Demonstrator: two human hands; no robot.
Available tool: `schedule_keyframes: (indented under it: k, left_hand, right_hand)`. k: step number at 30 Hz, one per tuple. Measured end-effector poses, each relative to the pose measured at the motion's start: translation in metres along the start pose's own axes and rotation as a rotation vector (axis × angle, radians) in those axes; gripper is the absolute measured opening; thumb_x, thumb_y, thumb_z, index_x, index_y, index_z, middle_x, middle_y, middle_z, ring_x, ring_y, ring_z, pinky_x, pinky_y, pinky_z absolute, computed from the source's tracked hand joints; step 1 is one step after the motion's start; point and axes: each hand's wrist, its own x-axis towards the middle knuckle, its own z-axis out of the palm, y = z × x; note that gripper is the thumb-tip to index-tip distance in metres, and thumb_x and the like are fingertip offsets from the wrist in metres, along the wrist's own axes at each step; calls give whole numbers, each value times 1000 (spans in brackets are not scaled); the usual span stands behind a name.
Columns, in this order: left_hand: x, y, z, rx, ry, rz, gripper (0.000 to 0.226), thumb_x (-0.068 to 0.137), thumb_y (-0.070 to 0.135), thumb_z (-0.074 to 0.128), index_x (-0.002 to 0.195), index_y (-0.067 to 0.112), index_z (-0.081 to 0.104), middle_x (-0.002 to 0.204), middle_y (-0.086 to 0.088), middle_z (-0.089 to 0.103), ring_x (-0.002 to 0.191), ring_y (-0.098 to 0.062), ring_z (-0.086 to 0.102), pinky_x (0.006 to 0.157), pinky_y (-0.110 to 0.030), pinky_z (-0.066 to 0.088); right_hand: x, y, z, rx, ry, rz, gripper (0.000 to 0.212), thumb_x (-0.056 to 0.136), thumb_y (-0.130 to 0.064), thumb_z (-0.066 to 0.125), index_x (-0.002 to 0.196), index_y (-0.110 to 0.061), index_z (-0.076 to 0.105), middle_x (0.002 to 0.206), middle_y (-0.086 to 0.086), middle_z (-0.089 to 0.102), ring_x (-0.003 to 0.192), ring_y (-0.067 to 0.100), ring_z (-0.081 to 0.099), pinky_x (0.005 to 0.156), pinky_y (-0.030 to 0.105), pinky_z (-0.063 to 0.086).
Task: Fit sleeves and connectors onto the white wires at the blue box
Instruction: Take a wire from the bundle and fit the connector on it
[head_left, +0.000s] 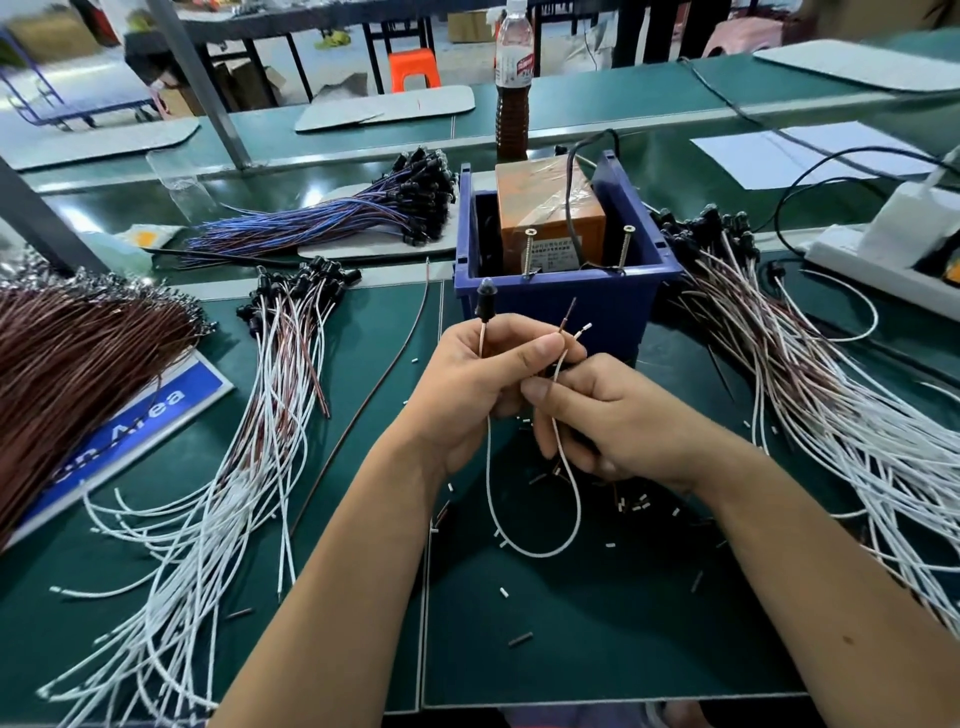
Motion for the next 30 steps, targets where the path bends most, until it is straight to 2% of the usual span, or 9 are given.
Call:
schedule_keyframes:
  k: [3, 6, 8, 11, 17, 22, 26, 28, 30]
  left_hand:
    - [2, -2, -1, -37, 42, -19, 9, 86, 19, 75, 88, 12, 79, 91, -8, 76, 68, -17, 65, 56, -28, 50]
    - [4, -4, -3, -89, 59, -20, 19, 85, 21, 71, 92, 5, 77, 59, 5, 63, 44, -2, 35, 43, -16, 25]
    - [4, -4, -5, -119, 23, -27, 22, 88, 20, 66, 96, 1, 72, 52, 10, 59, 40, 3, 30, 41, -12, 21]
    - [5, -7, -7, -152, -45, -60, 15, 89, 19, 69, 92, 7, 78, 63, 7, 68, 40, 4, 35, 40, -9, 26]
    - [8, -11, -9, -175, -106, -86, 16, 93, 17, 65, 91, 10, 80, 63, 8, 67, 41, 3, 32, 42, -9, 27]
    - [8, -12, -11, -164, -99, -96, 16, 92, 15, 66, 92, 10, 81, 91, -5, 77, 43, 3, 34, 42, -9, 29]
    - [8, -11, -10, -176, -124, -105, 18, 93, 16, 64, 91, 10, 81, 74, 3, 71, 43, 3, 31, 41, -9, 29]
    - [7, -11, -10, -187, -127, -104, 20, 94, 15, 62, 89, 9, 81, 62, 7, 60, 42, 4, 29, 41, -9, 28]
    - [6, -10, -9, -185, -113, -88, 21, 94, 14, 61, 87, 9, 81, 63, 4, 51, 42, 4, 28, 41, -9, 27]
  right_hand:
    - [-1, 1, -6, 3, 25, -51, 50, 92, -55, 59, 74, -10, 73, 52, 5, 57, 35, 9, 42, 34, 17, 30]
    - [0, 3, -18, 150, 253, -146, 50, 93, -58, 59, 81, -12, 75, 58, 7, 61, 37, 8, 45, 34, 16, 29]
    - [1, 4, -24, 250, 398, -222, 39, 94, -51, 61, 90, -15, 76, 64, 9, 63, 41, 9, 46, 34, 17, 30]
    - [2, 6, -21, 255, 431, -303, 25, 93, -37, 67, 102, -16, 77, 75, 9, 68, 47, 11, 50, 34, 18, 33]
    - [4, 5, -19, 284, 479, -331, 13, 86, -28, 76, 89, -16, 80, 73, 10, 69, 45, 11, 47, 34, 18, 32]
    - [2, 5, -17, 277, 427, -316, 14, 89, -23, 75, 90, -10, 76, 75, 13, 70, 46, 12, 46, 35, 18, 31]
    - [2, 6, -15, 293, 416, -340, 7, 95, -16, 73, 88, -13, 75, 74, 11, 67, 46, 10, 47, 35, 19, 31]
    - [2, 6, -15, 318, 455, -356, 11, 97, -15, 71, 86, -16, 73, 72, 7, 64, 45, 9, 46, 35, 18, 30]
    - [2, 5, -19, 355, 510, -368, 16, 100, -14, 69, 84, -16, 71, 71, 5, 61, 44, 10, 44, 35, 18, 29]
